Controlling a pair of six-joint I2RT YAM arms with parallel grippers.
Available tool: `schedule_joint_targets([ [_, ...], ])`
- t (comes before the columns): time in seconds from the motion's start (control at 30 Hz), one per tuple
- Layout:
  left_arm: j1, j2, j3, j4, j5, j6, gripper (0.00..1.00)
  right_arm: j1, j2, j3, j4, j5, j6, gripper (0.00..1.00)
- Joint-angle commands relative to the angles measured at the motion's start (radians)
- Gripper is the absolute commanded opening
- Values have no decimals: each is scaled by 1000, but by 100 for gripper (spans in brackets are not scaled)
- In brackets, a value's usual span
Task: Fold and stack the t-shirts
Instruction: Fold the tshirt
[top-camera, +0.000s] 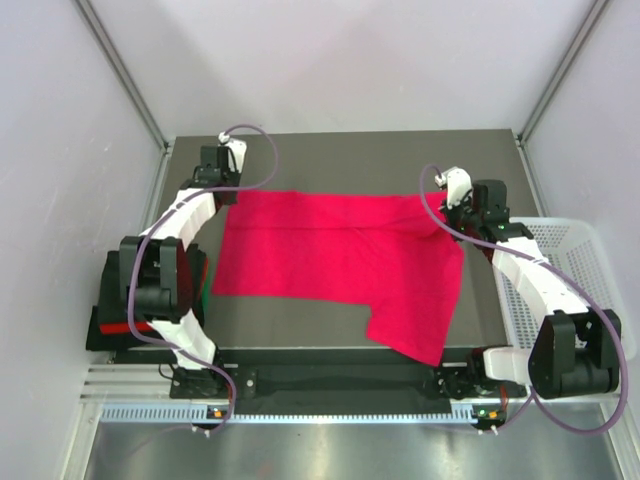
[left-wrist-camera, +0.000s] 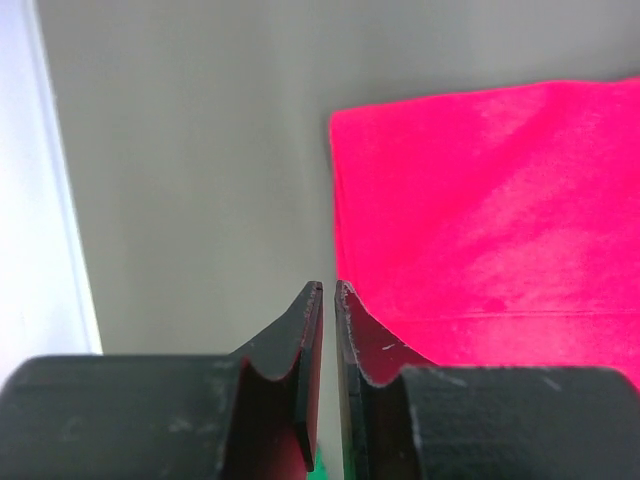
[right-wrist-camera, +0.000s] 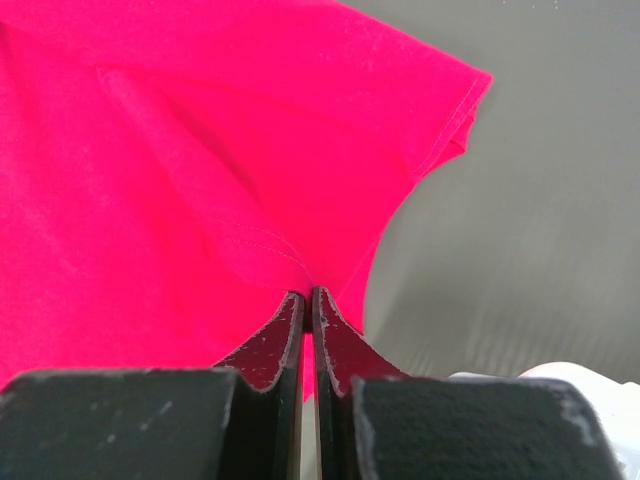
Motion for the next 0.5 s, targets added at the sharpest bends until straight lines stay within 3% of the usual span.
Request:
schedule_joint_targets([
  [0.0, -4, 36, 13, -4, 71, -4, 15, 18, -15, 3, 28, -22, 11, 0],
  [0.2, -22, 183, 98, -96, 101, -23, 10, 20, 2, 11, 28, -17, 14, 0],
  [0.47, -22, 264, 101, -122, 72, -18, 6, 20, 47, 31, 32, -8, 14, 0],
])
